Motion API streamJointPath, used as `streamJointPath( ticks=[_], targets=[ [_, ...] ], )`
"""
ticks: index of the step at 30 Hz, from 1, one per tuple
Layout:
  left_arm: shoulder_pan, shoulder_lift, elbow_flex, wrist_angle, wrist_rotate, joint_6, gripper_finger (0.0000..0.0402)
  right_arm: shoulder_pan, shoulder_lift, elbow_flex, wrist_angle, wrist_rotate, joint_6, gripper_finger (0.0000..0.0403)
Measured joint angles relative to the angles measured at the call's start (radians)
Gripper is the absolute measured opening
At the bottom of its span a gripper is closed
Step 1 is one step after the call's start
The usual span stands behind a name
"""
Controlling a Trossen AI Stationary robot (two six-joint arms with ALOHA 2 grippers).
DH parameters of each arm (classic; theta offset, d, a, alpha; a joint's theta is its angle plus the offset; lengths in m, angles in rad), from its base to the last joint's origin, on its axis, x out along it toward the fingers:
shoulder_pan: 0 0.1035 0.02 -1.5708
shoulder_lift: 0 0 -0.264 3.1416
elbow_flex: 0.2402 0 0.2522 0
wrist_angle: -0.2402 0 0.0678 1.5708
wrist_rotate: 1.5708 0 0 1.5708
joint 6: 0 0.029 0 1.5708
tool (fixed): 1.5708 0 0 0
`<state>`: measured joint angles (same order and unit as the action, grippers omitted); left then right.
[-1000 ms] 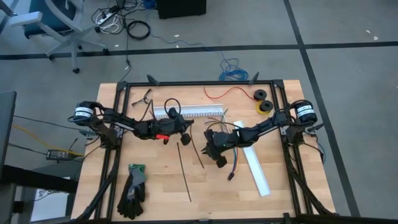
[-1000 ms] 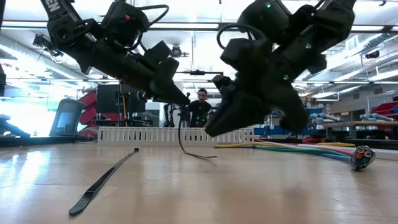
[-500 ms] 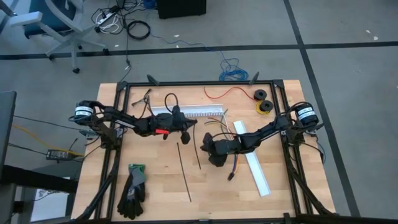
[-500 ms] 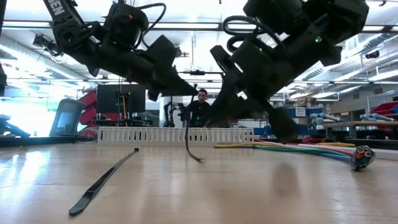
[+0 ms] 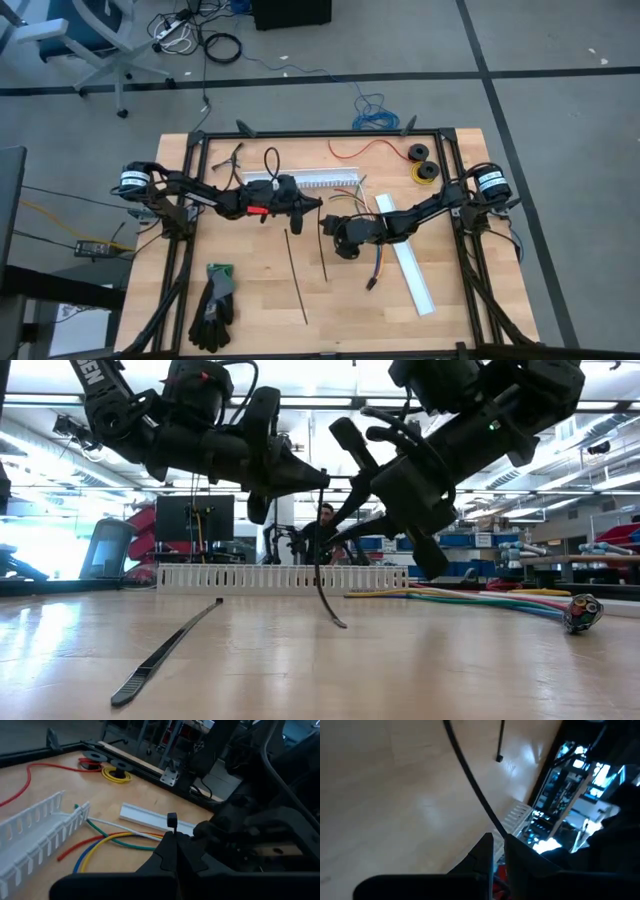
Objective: Ziptie cables
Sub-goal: Prepare the black zip tie
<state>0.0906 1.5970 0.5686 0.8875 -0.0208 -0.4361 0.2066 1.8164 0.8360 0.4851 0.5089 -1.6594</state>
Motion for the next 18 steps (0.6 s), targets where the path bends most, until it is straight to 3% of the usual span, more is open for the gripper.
streamJointPath(
  ticks=[8, 18],
  targets=[
    [0.001, 0.000, 0.000, 0.005, 0.000, -0.048, 0.0000, 0.014, 0.000, 0.000, 0.074, 0.004, -0.073, 0.0033],
    [0.001, 0.000, 0.019, 0.072, 0.039, -0.120, 0.0000, 0.006, 0.000, 0.000, 0.041, -0.044, -0.107, 0.0027]
  ],
)
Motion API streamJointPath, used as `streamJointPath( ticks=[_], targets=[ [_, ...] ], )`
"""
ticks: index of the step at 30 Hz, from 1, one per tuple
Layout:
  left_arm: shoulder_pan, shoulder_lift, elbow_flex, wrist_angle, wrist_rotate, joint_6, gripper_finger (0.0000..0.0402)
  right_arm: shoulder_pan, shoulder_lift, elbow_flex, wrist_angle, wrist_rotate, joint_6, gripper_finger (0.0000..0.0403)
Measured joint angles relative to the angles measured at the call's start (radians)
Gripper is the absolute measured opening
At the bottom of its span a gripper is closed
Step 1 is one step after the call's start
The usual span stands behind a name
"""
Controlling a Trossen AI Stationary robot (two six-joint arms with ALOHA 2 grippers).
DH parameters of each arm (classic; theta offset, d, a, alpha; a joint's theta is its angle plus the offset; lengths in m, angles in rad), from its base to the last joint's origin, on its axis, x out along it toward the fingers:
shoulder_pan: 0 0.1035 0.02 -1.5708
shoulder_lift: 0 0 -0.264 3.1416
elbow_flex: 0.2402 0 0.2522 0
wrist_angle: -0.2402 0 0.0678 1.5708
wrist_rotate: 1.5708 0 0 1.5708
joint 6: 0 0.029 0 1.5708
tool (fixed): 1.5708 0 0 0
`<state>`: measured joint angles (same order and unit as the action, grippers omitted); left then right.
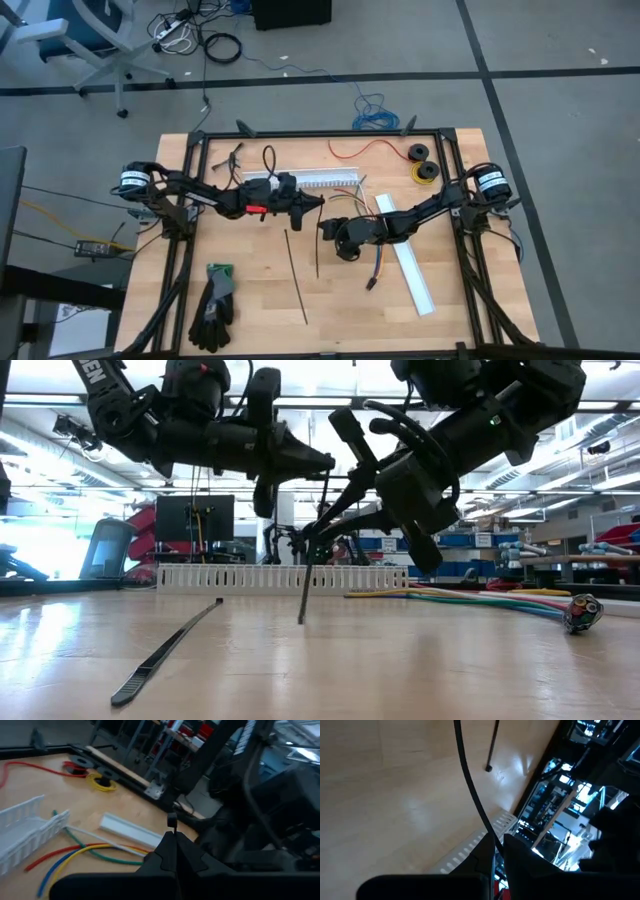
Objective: Ziptie cables
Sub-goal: Prepare the black zip tie
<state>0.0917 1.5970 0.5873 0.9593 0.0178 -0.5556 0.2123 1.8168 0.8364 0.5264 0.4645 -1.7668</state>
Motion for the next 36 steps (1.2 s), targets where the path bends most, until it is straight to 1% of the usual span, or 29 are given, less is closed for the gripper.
streamJointPath(
  ticks=[3, 6, 10, 14, 17, 21, 23, 29, 31, 34, 36],
  targets=[
    [0.000, 0.000, 0.017, -0.002, 0.003, 0.000, 0.0000, 0.001, 0.000, 0.000, -0.017, -0.024, 0.002, 0.0027],
    [0.007, 0.000, 0.036, -0.002, 0.022, -0.009, 0.0000, 0.003, 0.000, 0.000, -0.043, -0.013, -0.018, 0.0025],
    [0.014, 0.000, 0.047, -0.007, 0.038, -0.048, 0.0000, 0.003, 0.000, 0.000, -0.031, 0.089, -0.090, 0.0024],
    [0.024, 0.000, 0.047, -0.009, 0.039, -0.068, 0.0000, 0.002, 0.000, 0.000, -0.010, 0.105, -0.134, 0.0022],
    [0.039, 0.000, 0.047, -0.009, 0.051, -0.103, 0.0000, 0.003, 0.000, 0.000, 0.040, 0.153, -0.183, 0.0015],
    [0.070, 0.000, 0.047, 0.001, 0.114, -0.175, 0.0000, 0.002, 0.000, 0.000, 0.127, 0.234, -0.213, 0.0002],
    [0.082, 0.000, 0.047, 0.014, 0.142, -0.206, 0.0000, 0.001, 0.000, 0.000, 0.147, 0.240, -0.221, 0.0002],
    [0.093, 0.000, 0.047, 0.018, 0.162, -0.215, 0.0000, -0.004, 0.000, 0.000, 0.157, 0.260, -0.202, 0.0001],
    [0.093, 0.000, 0.047, 0.003, 0.162, -0.211, 0.0000, -0.004, 0.000, 0.000, 0.181, 0.274, -0.150, 0.0002],
    [0.103, 0.000, 0.047, -0.006, 0.179, -0.208, 0.0000, 0.002, 0.000, 0.000, 0.205, 0.262, -0.045, 0.0010],
    [0.113, 0.000, 0.047, -0.019, 0.191, -0.208, 0.0000, 0.014, 0.000, 0.000, 0.199, 0.259, -0.017, 0.0019]
  ],
)
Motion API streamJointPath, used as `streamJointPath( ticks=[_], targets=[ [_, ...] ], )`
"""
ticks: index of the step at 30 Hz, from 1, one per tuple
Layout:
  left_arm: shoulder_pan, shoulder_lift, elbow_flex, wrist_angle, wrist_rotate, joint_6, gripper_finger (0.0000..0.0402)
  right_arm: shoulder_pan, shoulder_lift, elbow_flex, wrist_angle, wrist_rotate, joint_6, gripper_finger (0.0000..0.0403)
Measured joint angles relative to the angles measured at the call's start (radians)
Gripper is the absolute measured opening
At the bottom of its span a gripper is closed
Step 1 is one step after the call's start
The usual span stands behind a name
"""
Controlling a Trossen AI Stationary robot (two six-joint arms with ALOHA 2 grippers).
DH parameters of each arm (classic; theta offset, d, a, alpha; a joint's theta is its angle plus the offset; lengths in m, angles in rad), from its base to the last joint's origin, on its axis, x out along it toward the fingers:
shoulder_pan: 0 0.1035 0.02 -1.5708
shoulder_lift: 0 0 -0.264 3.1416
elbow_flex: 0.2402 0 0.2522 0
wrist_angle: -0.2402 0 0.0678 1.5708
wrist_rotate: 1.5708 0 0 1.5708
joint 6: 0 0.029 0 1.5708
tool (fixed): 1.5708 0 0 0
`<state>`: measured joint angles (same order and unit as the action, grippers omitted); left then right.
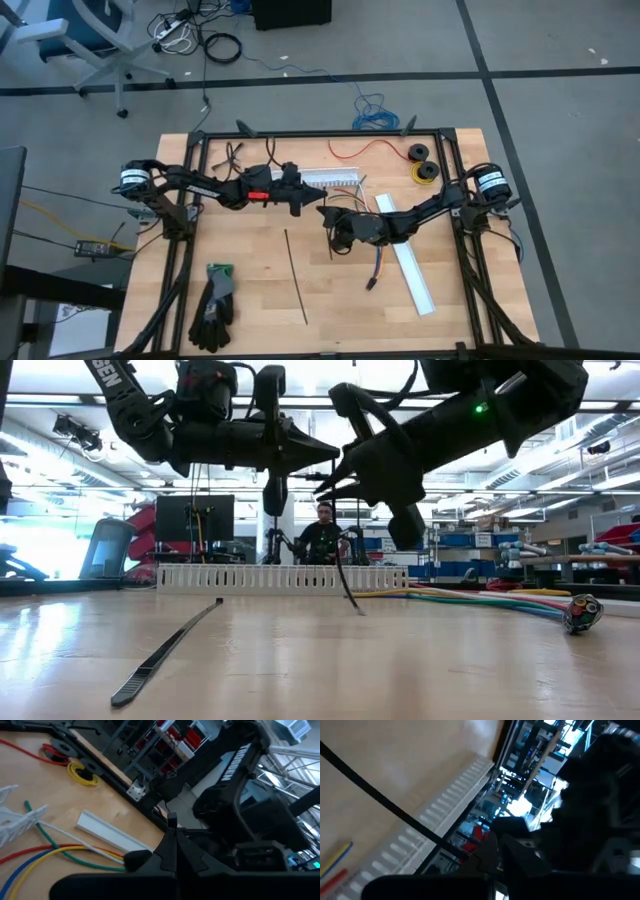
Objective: Ziptie cables
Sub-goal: Prepare the black zip tie
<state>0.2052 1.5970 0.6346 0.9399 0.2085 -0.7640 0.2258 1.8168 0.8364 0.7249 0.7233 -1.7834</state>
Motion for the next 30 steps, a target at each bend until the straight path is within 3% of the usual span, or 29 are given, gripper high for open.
streamJointPath(
  ticks=[15, 21, 30],
  targets=[
    [0.077, 0.000, 0.000, -0.075, 0.137, -0.075, 0.0000, 0.080, -0.037, 0.000, -0.068, 0.051, 0.097, 0.0123],
    [0.077, 0.000, 0.000, -0.069, 0.143, -0.104, 0.0000, 0.056, -0.037, -0.001, -0.236, 0.009, 0.082, 0.0125],
    [0.053, 0.000, 0.000, -0.046, 0.102, -0.113, 0.0000, 0.046, -0.037, -0.001, -0.134, -0.089, 0.052, 0.0110]
  ],
)
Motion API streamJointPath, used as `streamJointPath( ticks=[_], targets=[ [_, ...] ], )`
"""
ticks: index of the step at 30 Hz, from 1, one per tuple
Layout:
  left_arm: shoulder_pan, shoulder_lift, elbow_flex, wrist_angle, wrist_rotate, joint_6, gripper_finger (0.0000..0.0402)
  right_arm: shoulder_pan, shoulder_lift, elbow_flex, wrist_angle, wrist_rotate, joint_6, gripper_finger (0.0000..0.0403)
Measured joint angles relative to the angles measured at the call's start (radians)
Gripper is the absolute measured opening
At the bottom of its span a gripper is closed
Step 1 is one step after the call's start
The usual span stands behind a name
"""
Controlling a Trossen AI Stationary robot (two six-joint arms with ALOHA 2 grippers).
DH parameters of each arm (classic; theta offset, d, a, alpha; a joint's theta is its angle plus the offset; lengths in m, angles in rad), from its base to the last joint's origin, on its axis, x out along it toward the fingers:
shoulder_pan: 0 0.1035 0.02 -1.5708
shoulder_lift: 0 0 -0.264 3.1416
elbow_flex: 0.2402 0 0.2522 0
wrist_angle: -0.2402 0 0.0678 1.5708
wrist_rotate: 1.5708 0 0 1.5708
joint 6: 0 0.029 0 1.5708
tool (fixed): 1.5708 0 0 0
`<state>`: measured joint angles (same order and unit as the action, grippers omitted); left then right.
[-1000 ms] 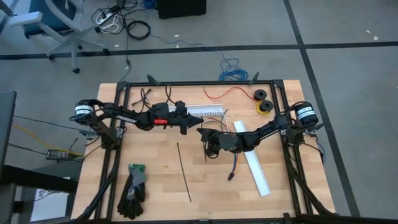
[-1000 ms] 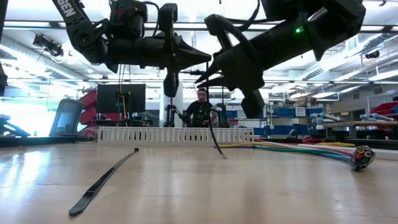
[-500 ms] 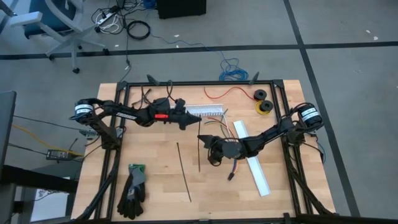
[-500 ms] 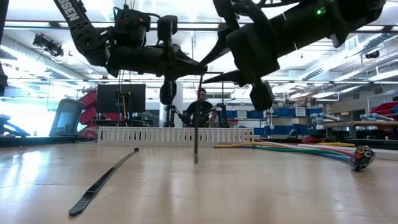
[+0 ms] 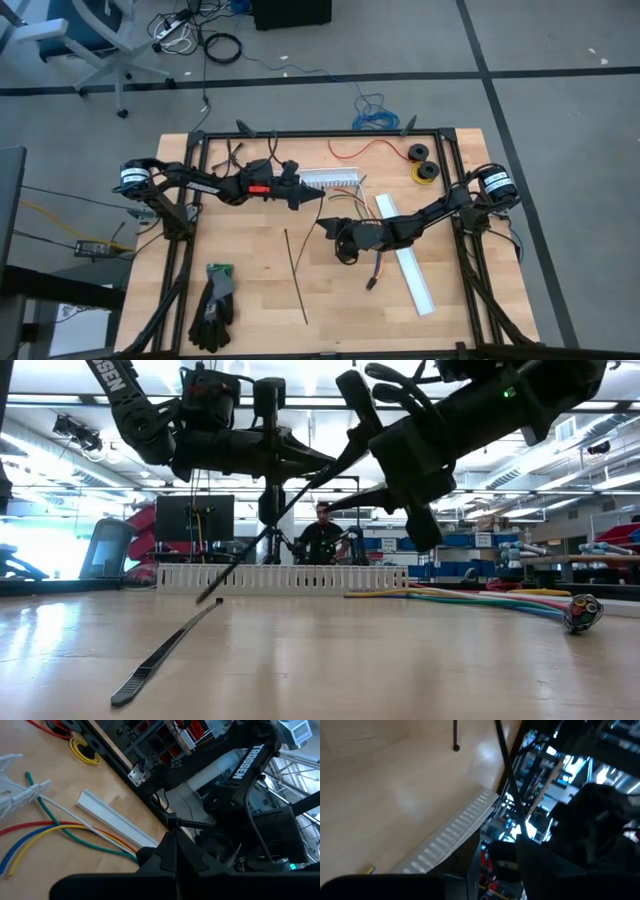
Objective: Ziptie cables
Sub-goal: Prepare the black zip tie
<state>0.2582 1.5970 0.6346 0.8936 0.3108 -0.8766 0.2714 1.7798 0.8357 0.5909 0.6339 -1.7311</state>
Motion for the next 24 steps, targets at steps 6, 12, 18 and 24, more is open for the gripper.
streamJointPath(
  ticks=[6, 12, 18, 24],
  targets=[
    [0.004, 0.000, 0.000, 0.000, -0.005, 0.000, 0.0000, 0.009, 0.000, 0.000, 0.002, 0.104, -0.017, 0.0109],
    [0.003, 0.000, 0.000, 0.000, -0.005, 0.000, 0.0000, 0.009, 0.000, 0.000, -0.001, 0.164, -0.016, 0.0109],
    [0.004, 0.000, 0.000, 0.002, -0.007, 0.000, 0.0000, 0.009, 0.001, 0.000, 0.022, 0.197, -0.010, 0.0109],
    [0.004, 0.000, 0.000, 0.002, -0.014, 0.005, 0.0000, 0.009, 0.001, 0.000, 0.089, 0.288, 0.034, 0.0109]
  ],
)
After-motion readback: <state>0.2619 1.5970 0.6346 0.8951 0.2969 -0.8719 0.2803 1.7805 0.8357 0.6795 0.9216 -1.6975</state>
